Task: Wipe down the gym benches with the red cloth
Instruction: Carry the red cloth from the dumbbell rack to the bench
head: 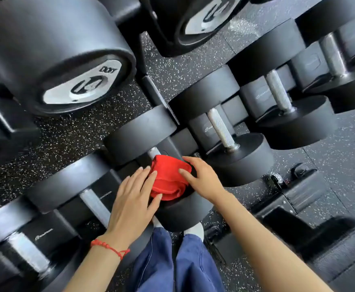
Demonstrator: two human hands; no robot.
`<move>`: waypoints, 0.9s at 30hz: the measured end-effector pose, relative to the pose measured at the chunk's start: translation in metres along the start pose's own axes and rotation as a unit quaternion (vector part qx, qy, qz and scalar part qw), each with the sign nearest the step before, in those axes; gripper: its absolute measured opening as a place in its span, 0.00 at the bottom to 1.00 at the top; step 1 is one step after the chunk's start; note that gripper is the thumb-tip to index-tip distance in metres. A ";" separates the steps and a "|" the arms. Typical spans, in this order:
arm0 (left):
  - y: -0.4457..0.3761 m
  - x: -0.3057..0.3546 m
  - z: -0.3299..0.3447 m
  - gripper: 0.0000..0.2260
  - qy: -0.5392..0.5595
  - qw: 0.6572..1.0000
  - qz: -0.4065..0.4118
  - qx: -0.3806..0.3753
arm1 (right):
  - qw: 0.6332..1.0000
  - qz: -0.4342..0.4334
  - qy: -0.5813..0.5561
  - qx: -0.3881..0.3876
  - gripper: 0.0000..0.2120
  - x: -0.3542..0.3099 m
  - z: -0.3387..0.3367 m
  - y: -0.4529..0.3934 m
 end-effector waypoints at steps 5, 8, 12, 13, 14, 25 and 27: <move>0.002 -0.006 0.020 0.23 0.004 1.000 -0.010 0.018 | 0.999 0.037 -0.015 -0.029 0.24 0.022 0.011 -0.026; 0.002 -0.011 0.026 0.24 0.016 0.999 -0.019 0.024 | 0.995 0.070 -0.037 -0.061 0.25 0.033 0.017 -0.036; 0.003 -0.012 0.030 0.24 0.027 0.999 -0.021 0.026 | 0.984 0.109 -0.094 -0.103 0.19 0.036 0.021 -0.041; 0.004 -0.012 0.030 0.24 0.032 0.999 -0.025 0.025 | 0.982 0.114 -0.101 -0.114 0.18 0.036 0.022 -0.041; 0.004 -0.012 0.031 0.24 0.036 0.999 -0.028 0.023 | 0.981 0.116 -0.103 -0.120 0.17 0.034 0.023 -0.040; 0.006 -0.011 0.026 0.24 0.044 0.998 -0.024 0.028 | 0.992 0.074 -0.097 -0.037 0.18 0.011 0.030 -0.025; 0.006 -0.013 0.023 0.24 0.039 0.999 -0.023 0.027 | 0.990 0.073 -0.115 -0.021 0.16 0.007 0.029 -0.023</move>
Point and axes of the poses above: each hand's wrist, its own y-axis away from the middle knuckle, its own z-axis out of the palm, x = y × z, the point moved 6 cm from there along -y, towards the middle knuckle, and after that the axes turned 12 degrees about -y, right-handed, at the moved point
